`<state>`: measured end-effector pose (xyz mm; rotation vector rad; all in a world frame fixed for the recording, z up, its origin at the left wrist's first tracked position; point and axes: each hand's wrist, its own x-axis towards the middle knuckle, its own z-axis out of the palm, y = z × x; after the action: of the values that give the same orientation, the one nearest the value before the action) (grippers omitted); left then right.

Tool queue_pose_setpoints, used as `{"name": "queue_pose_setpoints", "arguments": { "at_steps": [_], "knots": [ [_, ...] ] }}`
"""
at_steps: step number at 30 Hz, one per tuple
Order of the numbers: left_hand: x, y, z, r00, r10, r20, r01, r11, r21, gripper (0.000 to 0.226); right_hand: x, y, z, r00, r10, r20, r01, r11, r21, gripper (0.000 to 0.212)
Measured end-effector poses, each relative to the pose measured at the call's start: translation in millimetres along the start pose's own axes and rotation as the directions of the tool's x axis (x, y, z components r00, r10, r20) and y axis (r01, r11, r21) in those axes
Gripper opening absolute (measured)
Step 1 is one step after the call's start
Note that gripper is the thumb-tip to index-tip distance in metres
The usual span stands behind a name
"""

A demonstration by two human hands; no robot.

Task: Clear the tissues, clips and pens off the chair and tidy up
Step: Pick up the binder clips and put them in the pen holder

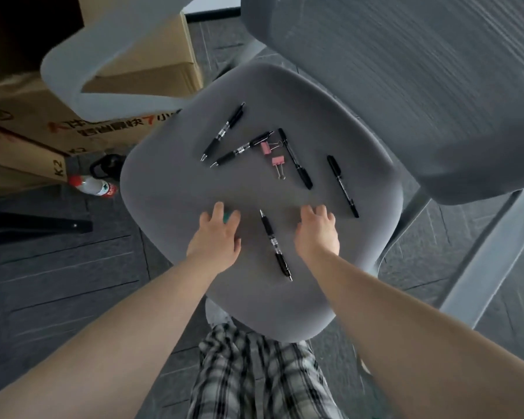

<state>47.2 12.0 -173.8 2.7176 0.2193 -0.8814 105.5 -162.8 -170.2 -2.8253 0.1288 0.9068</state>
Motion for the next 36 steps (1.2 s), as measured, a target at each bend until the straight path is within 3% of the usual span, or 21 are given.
{"name": "queue_pose_setpoints", "arguments": {
  "at_steps": [7,16,19,23,27,30,36],
  "knots": [
    [6,16,-2,0.996,-0.066,0.061,0.07,0.995,-0.066,0.03,7,-17,-8,0.994,-0.104,0.025,0.101,0.991,0.085,0.019],
    [22,10,-20,0.986,-0.164,0.027,0.166,0.978,-0.127,0.015,34,-41,-45,0.998,-0.046,-0.05,0.056,0.968,0.243,0.01],
    [31,3,-36,0.979,-0.204,-0.006,0.2,0.966,-0.166,0.013,49,-54,-52,0.99,-0.035,-0.133,0.074,0.951,0.299,0.023],
    [44,-11,-50,0.97,-0.233,-0.065,0.209,0.944,-0.253,0.012,68,-72,-51,0.99,-0.091,-0.108,0.117,0.96,0.256,0.046],
    [54,-20,-55,0.967,-0.207,-0.151,0.151,0.937,-0.315,0.011,77,-88,-43,0.994,-0.094,-0.063,0.104,0.976,0.189,0.056],
    [59,-27,-57,0.964,-0.182,-0.192,0.115,0.942,-0.316,0.019,81,-95,-37,0.994,-0.089,-0.067,0.098,0.984,0.148,0.054],
    [69,-42,-56,0.957,-0.182,-0.224,0.107,0.944,-0.312,0.013,87,-103,-30,0.994,-0.069,-0.08,0.078,0.99,0.118,0.038]
  ]
}}
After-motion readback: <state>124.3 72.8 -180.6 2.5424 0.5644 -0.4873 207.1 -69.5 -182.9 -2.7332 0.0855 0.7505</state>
